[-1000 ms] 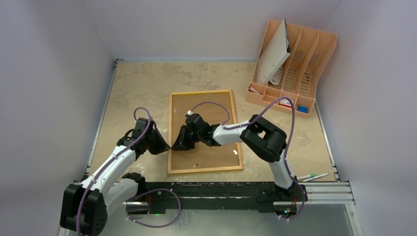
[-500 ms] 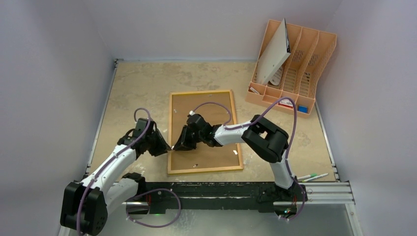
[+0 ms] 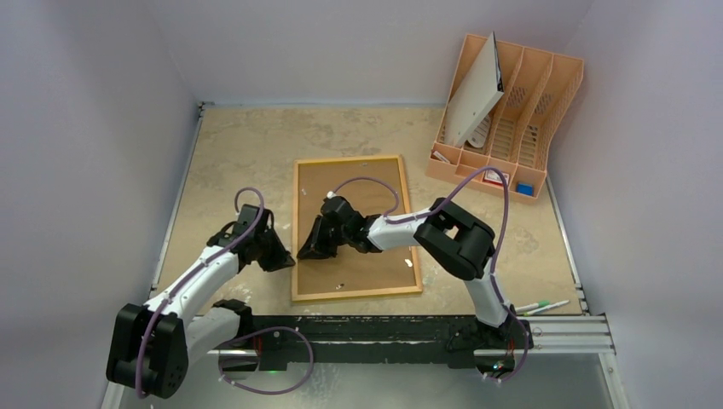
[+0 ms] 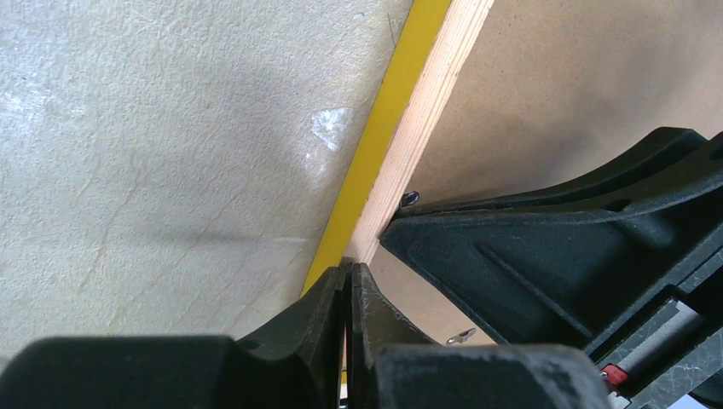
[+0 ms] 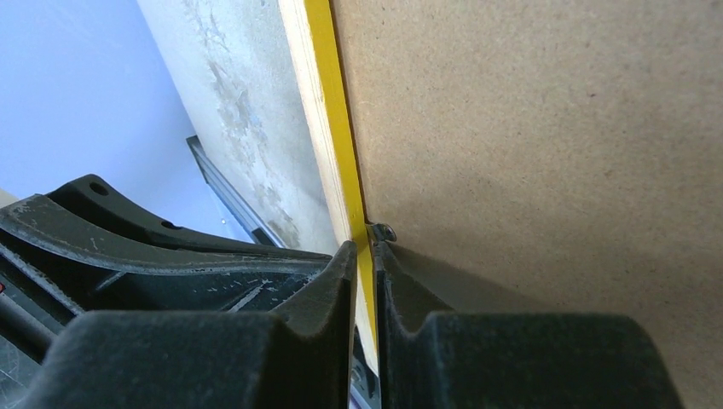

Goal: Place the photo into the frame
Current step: Install the photo frame at the center of the board.

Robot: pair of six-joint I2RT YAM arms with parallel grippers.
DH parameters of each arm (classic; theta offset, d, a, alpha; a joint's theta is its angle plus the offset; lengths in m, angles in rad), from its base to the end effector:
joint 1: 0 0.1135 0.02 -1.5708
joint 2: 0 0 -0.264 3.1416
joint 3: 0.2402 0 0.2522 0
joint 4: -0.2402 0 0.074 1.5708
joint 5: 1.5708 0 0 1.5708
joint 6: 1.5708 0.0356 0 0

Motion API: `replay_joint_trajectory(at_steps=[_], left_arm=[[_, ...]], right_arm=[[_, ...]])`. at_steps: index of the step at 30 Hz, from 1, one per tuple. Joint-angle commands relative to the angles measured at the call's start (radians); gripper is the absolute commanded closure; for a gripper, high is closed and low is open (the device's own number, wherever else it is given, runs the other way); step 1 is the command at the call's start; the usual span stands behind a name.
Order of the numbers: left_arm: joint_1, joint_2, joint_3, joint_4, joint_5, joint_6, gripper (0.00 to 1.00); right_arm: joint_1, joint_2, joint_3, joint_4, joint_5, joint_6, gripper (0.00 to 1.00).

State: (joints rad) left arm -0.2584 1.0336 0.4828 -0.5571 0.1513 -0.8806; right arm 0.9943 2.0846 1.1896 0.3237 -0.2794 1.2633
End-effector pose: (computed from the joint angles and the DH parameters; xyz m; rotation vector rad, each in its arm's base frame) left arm 0.1667 -0.0496 0.1655 -0.8048 2.6653 -0.5314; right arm 0.2321 0.3749 0.1313 0.1497 2.5838 1.4287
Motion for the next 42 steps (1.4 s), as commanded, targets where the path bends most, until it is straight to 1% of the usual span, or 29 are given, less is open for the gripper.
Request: replay_joint_trajectory(at_steps=[1,4,9,13,16,19,21,23,25,26,28,31,33,35,37,40,42], left_arm=[[-0.033,0.041,-0.016,0.016,-0.006,-0.031,0.95],[-0.045,0.042,-0.025,0.020,-0.011,-0.049,0.99],[-0.050,0.022,-0.017,-0.001,-0.032,-0.059,1.00],[-0.050,-0.009,-0.001,-0.018,-0.052,-0.060,1.00],[-0.050,-0.042,0.012,0.000,-0.050,-0.059,1.00],[-0.048,-0.064,0.040,0.020,-0.056,-0.045,0.96],[-0.048,-0.067,0.070,0.025,-0.075,-0.032,0.92],[-0.047,-0.061,0.096,0.035,-0.085,-0.016,0.88],[-0.047,-0.046,0.117,0.047,-0.093,-0.001,0.83],[-0.046,-0.033,0.127,0.051,-0.101,0.009,0.80],[-0.045,0.001,0.150,0.053,-0.126,0.030,0.72],[-0.042,0.060,0.185,0.062,-0.148,0.059,0.62],[-0.040,0.103,0.205,0.082,-0.177,0.070,0.57],[-0.038,0.138,0.215,0.109,-0.183,0.074,0.49],[-0.036,0.173,0.221,0.136,-0.192,0.072,0.42],[-0.032,0.224,0.226,0.172,-0.197,0.070,0.37],[-0.030,0.257,0.234,0.190,-0.193,0.073,0.35]], right_arm=[[0.003,0.026,0.025,-0.014,0.035,0.032,0.87],[0.003,0.030,0.029,-0.007,0.055,0.047,0.87],[0.003,0.012,0.018,-0.001,0.052,0.063,0.87],[0.001,-0.059,-0.027,0.073,0.056,0.056,0.85],[-0.001,-0.129,-0.046,0.085,0.077,0.025,0.82],[-0.017,-0.209,-0.085,0.055,0.107,0.000,0.80],[-0.041,-0.267,-0.121,0.019,0.129,-0.024,0.83],[-0.078,-0.329,-0.147,-0.039,0.156,-0.066,0.83],[-0.125,-0.400,-0.150,-0.135,0.210,-0.134,0.80],[-0.150,-0.432,-0.143,-0.198,0.250,-0.178,0.78],[-0.201,-0.492,-0.120,-0.327,0.378,-0.261,0.70],[-0.283,-0.559,-0.085,-0.489,0.538,-0.370,0.53],[-0.337,-0.578,-0.076,-0.549,0.606,-0.432,0.45],[-0.394,-0.577,-0.080,-0.557,0.619,-0.499,0.40],[-0.440,-0.545,-0.064,-0.569,0.609,-0.548,0.31],[-0.463,-0.455,-0.005,-0.601,0.614,-0.600,0.19],[-0.468,-0.399,0.035,-0.613,0.612,-0.610,0.15]])
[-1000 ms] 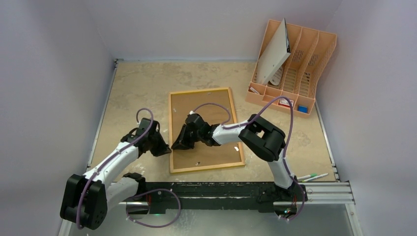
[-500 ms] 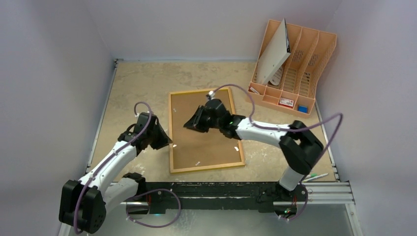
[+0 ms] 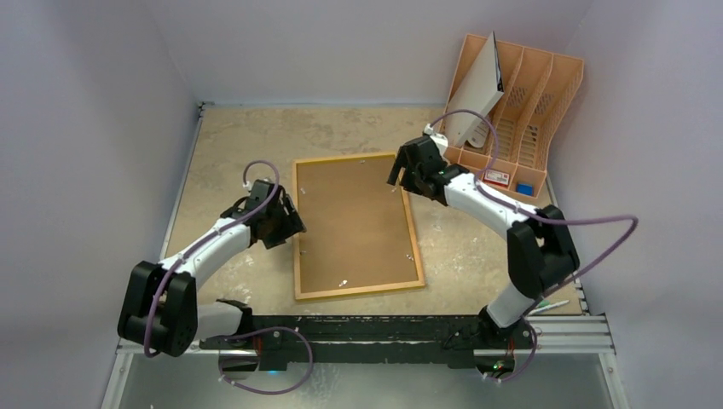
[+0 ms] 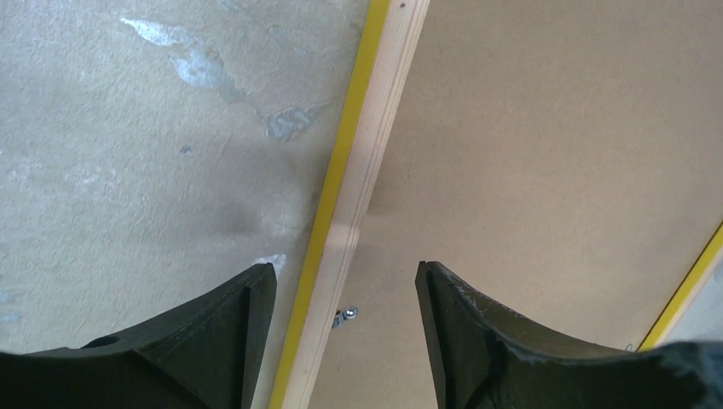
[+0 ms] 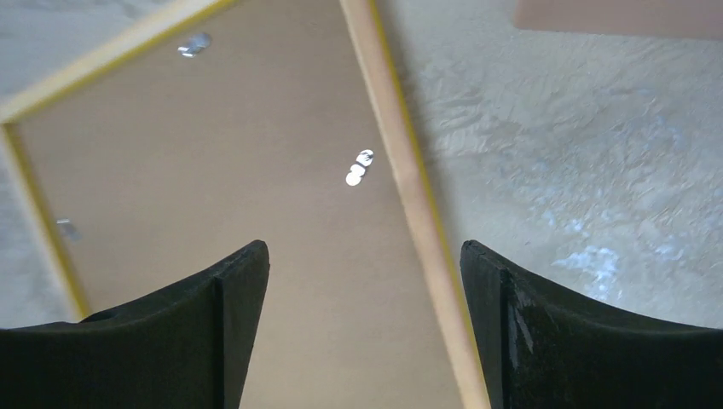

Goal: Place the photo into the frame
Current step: Install the photo frame at the center of the board.

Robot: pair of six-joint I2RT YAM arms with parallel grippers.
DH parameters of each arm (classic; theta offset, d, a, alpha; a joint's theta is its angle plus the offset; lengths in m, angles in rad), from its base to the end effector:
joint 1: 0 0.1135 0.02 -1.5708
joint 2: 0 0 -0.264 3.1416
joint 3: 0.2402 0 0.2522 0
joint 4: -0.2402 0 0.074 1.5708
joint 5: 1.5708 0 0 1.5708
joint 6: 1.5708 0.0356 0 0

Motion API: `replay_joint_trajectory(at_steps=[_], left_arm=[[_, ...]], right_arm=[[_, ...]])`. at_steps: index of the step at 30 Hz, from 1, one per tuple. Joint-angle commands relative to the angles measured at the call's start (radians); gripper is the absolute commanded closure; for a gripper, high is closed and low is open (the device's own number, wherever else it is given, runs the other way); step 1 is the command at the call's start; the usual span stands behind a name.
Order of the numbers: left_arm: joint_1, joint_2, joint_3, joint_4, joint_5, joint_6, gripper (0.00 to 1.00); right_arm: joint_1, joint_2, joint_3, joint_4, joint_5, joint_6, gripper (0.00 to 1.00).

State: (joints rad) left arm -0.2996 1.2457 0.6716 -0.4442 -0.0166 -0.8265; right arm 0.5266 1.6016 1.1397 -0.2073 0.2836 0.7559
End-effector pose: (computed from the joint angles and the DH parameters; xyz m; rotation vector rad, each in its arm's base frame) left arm 0.2213 -0.0678 0.1877 -0.6935 2.5473 -0.3810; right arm 0.3154 0.1718 0.2548 0.4085 2.1994 0.3909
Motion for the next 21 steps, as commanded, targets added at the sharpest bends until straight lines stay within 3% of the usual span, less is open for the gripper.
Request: replay_joint_trajectory(at_steps=[1,10,19,21], left_arm=[[0.012,0.063,0.049,0.082,-0.024,0.022,0.35],[0.014,0.130,0.060,0.100,-0.010,0.042,0.37],[0.016,0.129,0.045,0.098,-0.015,0.046,0.46],[0.016,0.126,0.043,0.099,-0.016,0.046,0.48]], right_arm=[[-0.004,0.109,0.101,-0.083,0.045,-0.104,0.14],[-0.027,0.340,0.274,-0.111,0.045,-0.060,0.12],[-0.034,0.441,0.349,-0.117,-0.008,-0.154,0.27],[-0.036,0.440,0.338,-0.114,-0.021,-0.158,0.35]])
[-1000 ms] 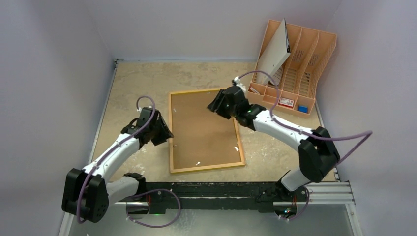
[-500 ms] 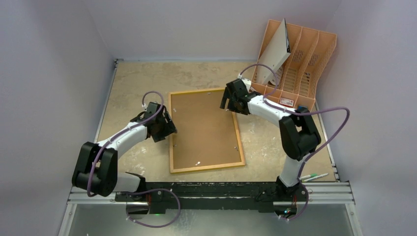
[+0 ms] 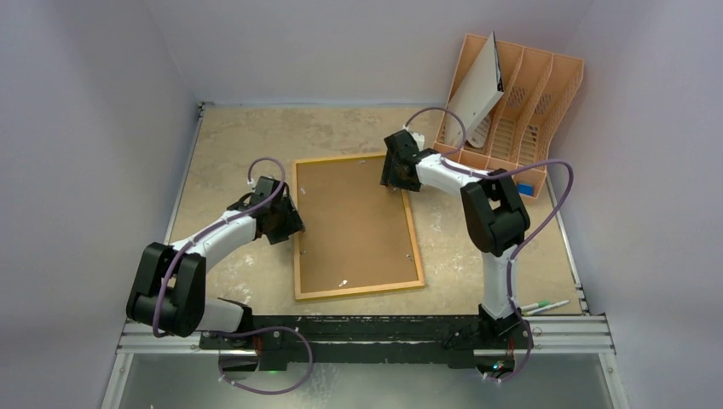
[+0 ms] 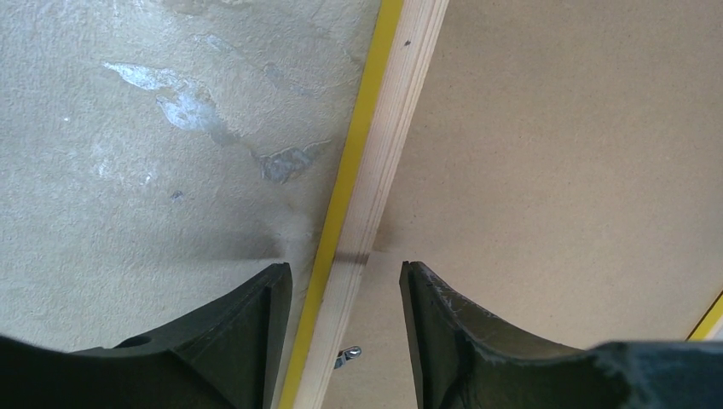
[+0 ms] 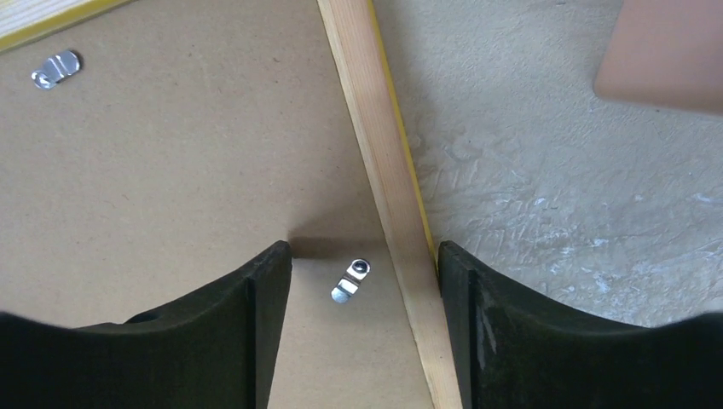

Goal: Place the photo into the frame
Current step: Install the photo frame at the center of the board.

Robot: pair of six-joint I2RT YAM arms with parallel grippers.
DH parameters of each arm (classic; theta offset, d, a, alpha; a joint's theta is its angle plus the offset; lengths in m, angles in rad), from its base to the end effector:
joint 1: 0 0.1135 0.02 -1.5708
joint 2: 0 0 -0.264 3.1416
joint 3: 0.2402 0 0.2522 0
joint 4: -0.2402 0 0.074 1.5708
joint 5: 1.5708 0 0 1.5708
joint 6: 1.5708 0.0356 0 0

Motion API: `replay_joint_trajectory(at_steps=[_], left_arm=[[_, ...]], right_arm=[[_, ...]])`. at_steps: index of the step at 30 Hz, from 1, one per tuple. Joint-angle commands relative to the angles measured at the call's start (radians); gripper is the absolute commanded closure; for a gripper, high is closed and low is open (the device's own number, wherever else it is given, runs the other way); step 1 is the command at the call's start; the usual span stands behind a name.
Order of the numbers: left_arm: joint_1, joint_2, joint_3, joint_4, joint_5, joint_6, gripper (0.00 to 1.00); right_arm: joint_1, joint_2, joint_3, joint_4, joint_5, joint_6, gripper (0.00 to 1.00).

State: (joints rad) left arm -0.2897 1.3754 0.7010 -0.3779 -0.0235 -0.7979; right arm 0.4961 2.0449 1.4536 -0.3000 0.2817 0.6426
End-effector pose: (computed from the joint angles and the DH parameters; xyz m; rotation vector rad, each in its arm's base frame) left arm 0.2416 -0.0711 0.1712 -0.6781 2.5781 -0.3390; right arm 0.3964 0.2033 0.1775 0.2979 2.4035 0.1720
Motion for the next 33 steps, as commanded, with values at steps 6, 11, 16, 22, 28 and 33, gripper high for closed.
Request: replay_joint_trajectory(at_steps=[6,11,16,22,28,33], left_arm=[[0.006,-0.018,0.004,0.033,-0.009,0.013,0.50],[0.006,-0.023,-0.004,0.034,-0.011,0.008,0.51],[0.006,-0.028,-0.014,0.041,-0.010,0.003,0.52],[0.006,-0.038,-0.018,0.045,-0.007,-0.004,0.52],[0.006,-0.039,-0.021,0.045,-0.007,-0.008,0.53],[0.006,-0.041,-0.024,0.042,-0.010,-0.005,0.53]], right_arm=[[-0.006,-0.019,-0.009,-0.001,-0.086,-0.074,0.46],[-0.006,-0.055,-0.049,0.002,-0.130,-0.092,0.39],[-0.007,-0.073,-0.092,-0.009,-0.144,-0.097,0.39],[-0.015,-0.126,-0.161,0.026,-0.137,-0.107,0.42],[-0.025,-0.096,-0.144,0.050,-0.127,-0.108,0.38],[-0.026,-0.074,-0.100,0.048,-0.112,-0.097,0.31]])
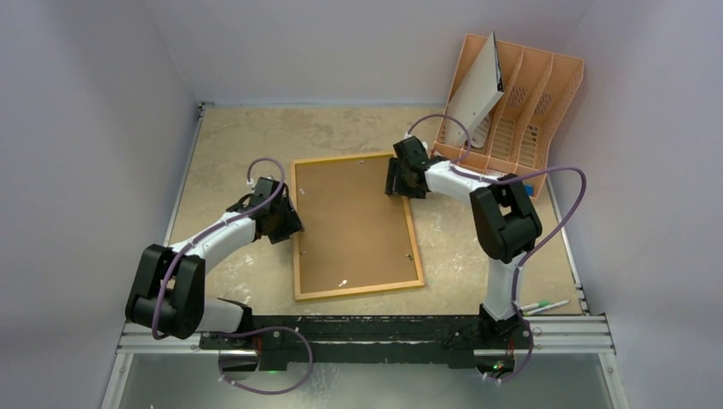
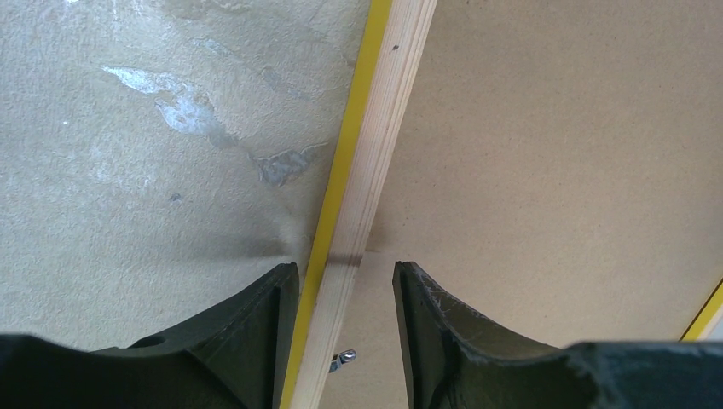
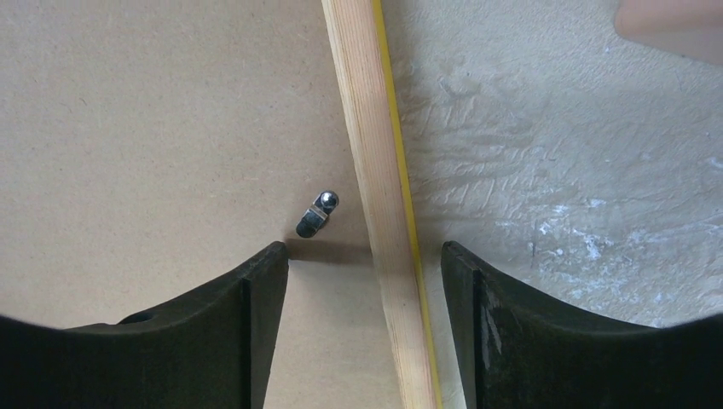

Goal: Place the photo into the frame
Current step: Install the photo frame at the center of the board.

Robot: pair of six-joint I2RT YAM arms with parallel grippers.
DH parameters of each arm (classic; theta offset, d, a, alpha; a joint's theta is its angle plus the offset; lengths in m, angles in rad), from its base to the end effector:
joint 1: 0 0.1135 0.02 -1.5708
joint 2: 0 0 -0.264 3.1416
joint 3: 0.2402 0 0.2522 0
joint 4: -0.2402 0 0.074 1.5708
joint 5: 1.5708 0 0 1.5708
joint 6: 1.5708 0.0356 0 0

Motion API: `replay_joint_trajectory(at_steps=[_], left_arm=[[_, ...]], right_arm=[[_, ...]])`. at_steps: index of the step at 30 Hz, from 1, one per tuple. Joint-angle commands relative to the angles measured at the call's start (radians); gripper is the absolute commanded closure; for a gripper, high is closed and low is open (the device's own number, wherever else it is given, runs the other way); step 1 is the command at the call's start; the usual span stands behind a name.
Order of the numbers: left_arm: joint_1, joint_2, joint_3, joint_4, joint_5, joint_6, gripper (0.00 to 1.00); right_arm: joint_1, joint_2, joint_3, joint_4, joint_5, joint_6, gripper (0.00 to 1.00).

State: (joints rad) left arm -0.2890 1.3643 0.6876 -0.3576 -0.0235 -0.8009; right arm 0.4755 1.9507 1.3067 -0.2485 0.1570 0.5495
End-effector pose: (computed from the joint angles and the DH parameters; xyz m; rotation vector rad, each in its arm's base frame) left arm 0.2403 -0.0706 0.1711 -0.6789 2.5607 -0.3509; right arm 0.3745 0.1865 0.1746 0.1595 2.4603 0.2574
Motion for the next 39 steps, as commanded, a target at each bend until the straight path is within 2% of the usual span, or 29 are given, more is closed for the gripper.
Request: replay_joint_trajectory(at_steps=[1,9,17,24,31,35,39], left_arm=[[0.005,-0.030,-0.011,0.022,-0.010,-0.001,0.53],[0.006,-0.026,-0.010,0.021,-0.014,0.005,0.54],[0.007,-0.025,-0.007,0.019,-0.018,0.006,0.55],[0.007,-0.018,-0.002,0.018,-0.018,0.009,0.55],[0.008,-0.018,0.001,0.013,-0.020,0.011,0.56],[0.008,-0.024,0.003,0.007,-0.025,0.012,0.56],[0.010,-0.038,0.008,-0.002,-0.031,0.017,0.56]], right_arm=[[-0.006,0.028,0.058,-0.008,0.017,0.000,0.31],[-0.006,0.067,0.075,-0.010,0.033,0.046,0.43],[-0.007,0.018,0.002,0.031,-0.045,-0.009,0.55],[-0.008,0.023,-0.018,0.035,-0.029,-0.021,0.72],[-0.010,0.033,-0.006,0.032,-0.022,0.005,0.79],[-0.014,0.023,-0.006,0.021,-0.036,0.032,0.77],[-0.020,-0.031,-0.022,0.013,-0.023,0.054,0.56]])
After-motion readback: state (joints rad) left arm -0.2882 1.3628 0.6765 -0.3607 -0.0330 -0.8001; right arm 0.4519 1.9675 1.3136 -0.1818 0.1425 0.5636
